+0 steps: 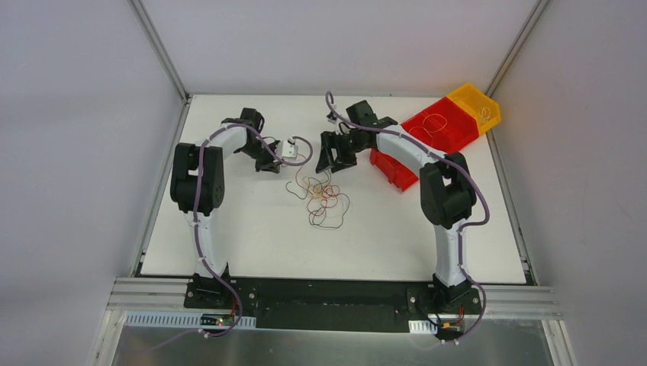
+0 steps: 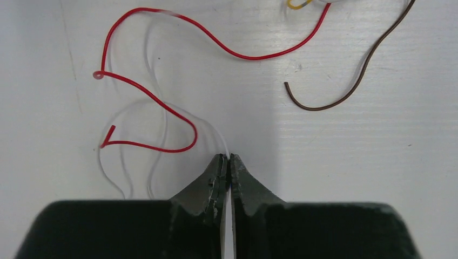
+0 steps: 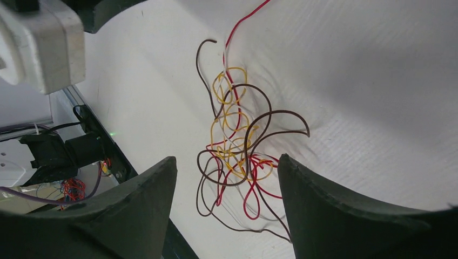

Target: Untangle the cables

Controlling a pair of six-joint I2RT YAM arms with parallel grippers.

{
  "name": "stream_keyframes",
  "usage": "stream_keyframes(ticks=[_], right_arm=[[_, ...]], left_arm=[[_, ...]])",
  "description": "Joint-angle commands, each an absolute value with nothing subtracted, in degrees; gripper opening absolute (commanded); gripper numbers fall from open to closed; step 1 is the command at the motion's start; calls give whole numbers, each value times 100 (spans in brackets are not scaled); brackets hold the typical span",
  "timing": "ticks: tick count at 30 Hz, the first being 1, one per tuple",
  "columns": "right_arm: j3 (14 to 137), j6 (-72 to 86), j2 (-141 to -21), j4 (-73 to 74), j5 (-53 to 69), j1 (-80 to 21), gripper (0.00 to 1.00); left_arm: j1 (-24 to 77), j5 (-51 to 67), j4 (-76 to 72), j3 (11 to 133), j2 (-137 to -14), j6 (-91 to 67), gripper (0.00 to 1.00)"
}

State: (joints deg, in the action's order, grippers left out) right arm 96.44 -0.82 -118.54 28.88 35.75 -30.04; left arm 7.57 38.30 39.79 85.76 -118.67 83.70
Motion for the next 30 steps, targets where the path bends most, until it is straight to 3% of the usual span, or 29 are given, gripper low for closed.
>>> stream_keyframes(ticks=[1,5,11,16,22,30], right_arm=[[9509,-15,-12073,2620,3455,-3218,71],[9353,-174,-12212,2566,3036,-3384,63],[9072,-660,-12325,2629,2111,-3415,33],[8868,-1136,-12188,2928,1797,-3418,13],[8625,-1472,-11970,3371,1612,-3217,12],[8775,-2201,-12060,4280,1040,-2996,12]], left_arm=[[804,3526,4069,8138,-11477,8589,0],[773,3738,4069,8018,-10481,7709,0],[528,4240,4069,8720,-9230,5488,0],[389,4273,3987,9680,-8782,3946,0],[133,3954,2911,10749,-8710,1624,0],[-197,3204,2205,12596,-9138,53,0]])
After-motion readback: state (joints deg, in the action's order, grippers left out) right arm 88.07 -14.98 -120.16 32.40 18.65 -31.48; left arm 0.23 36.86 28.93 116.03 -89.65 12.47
